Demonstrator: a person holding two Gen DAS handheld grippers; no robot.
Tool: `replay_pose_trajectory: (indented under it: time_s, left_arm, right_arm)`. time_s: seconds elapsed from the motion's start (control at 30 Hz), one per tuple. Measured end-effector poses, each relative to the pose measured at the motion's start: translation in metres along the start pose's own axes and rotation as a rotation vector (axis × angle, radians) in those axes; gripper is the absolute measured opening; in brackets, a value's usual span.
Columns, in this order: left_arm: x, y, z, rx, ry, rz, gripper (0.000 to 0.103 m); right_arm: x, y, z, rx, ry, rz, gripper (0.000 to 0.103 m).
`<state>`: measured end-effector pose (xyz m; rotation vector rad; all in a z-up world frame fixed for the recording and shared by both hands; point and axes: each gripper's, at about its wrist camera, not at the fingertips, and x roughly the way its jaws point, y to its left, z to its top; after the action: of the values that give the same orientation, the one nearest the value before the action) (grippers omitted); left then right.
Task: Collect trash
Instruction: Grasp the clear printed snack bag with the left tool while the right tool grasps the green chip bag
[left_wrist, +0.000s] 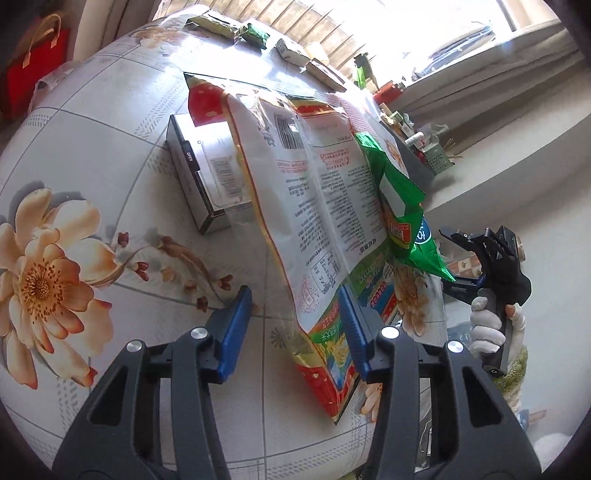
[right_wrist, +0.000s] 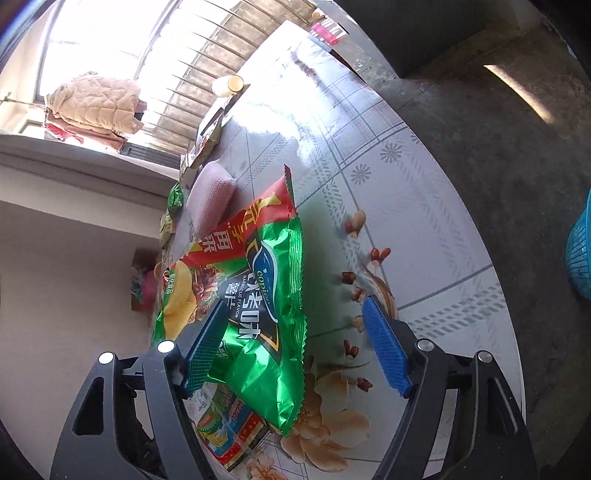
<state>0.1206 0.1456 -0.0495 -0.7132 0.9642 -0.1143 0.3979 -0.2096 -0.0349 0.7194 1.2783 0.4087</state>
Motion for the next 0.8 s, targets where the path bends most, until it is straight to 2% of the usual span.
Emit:
replay_pose_trajectory:
  time_s: [0.17,0.23,0.33,0.4,0.57,0.7,0.77,0.8]
  left_arm:
    - [0.011,-0.002,-0.002,-0.022,0.018,0.003,0.022]
    - [0.012,-0.005,-0.002,-0.016,0.014,0.001,0.019]
    - [0.005,-0.011,-0.002,0.021,0.004,0.014,0.013]
    - [-0.001,-0.015,-0.003,0.040,-0.004,0.015,0.009]
    - [-0.008,-0.027,-0.005,0.073,-0.013,0.012,0.007]
    - [-0.009,-0.027,-0.005,0.072,-0.014,0.011,0.006]
    - [-0.008,-0.025,-0.003,0.071,-0.009,0.014,0.006]
    - [-0.008,-0.025,-0.003,0.071,-0.007,0.016,0.006]
  right_arm:
    - [0.006,0.007,-0.007,-0.019,0.039,-0.034,0.044]
    - [0.006,0.008,-0.014,-0.011,0.048,-0.032,0.027]
    - [0.001,0.005,-0.027,0.017,0.048,-0.010,0.017]
    - [-0.006,0.004,-0.040,0.042,0.040,0.014,0.016]
    - [-0.024,0.011,-0.087,0.078,0.028,0.082,0.016]
    - [-0.020,0.031,-0.132,0.021,0.119,0.112,0.018]
    - [-0.019,0.045,-0.149,-0.057,0.177,0.078,0.035]
    - [-0.021,0.051,-0.156,-0.101,0.186,0.047,0.056]
